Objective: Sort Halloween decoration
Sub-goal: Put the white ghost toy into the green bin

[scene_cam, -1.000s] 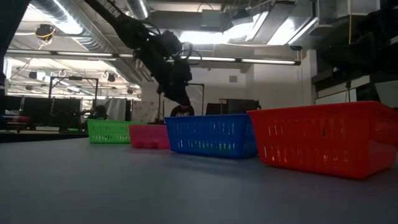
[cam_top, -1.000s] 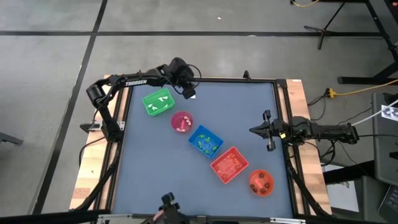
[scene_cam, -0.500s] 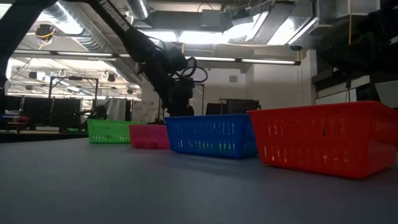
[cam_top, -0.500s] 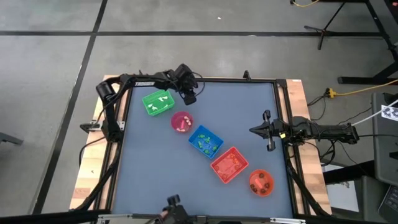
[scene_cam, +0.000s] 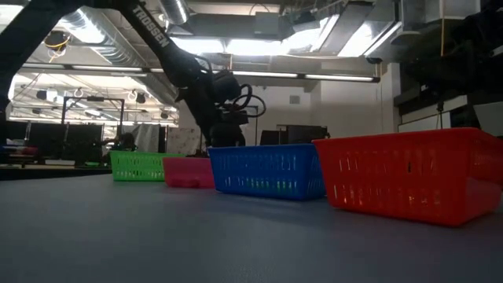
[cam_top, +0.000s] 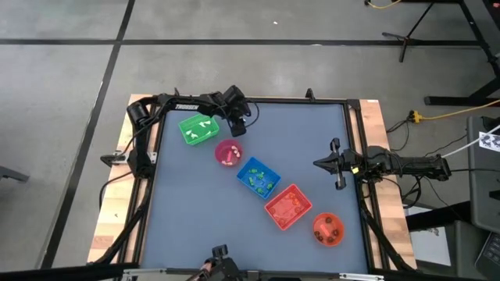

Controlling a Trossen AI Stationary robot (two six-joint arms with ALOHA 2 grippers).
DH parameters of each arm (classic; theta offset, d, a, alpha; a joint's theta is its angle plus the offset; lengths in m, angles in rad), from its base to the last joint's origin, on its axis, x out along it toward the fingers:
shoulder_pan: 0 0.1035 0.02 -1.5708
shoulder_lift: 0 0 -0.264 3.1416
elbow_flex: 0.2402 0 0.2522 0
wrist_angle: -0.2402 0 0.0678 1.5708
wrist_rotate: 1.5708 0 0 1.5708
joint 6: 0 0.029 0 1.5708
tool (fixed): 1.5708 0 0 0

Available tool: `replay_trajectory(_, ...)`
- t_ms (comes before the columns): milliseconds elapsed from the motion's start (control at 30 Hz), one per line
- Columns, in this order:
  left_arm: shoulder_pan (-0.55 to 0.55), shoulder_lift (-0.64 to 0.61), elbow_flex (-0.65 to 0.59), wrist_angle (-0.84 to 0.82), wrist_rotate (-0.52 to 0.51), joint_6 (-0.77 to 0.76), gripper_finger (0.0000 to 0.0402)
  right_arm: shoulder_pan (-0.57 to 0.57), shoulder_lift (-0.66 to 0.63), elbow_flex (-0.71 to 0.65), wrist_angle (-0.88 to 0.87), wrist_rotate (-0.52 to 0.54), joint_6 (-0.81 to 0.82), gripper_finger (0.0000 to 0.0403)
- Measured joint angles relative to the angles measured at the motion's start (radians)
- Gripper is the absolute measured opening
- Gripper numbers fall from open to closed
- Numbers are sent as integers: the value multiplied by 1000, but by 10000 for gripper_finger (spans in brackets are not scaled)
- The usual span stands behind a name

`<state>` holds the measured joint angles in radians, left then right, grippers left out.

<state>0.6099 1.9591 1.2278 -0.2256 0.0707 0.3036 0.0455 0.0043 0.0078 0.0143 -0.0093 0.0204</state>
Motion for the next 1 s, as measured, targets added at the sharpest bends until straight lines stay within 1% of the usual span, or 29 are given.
replay_trajectory(400,3,0,0,-2,-1,21,144,0,0,0,0,0,0,3)
replay_trajectory(733,5,45,0,27,-24,21,144,0,0,0,0,0,0,3)
replay_trajectory(1000,5,75,0,40,6,22,144,0,0,0,0,-1,0,3)
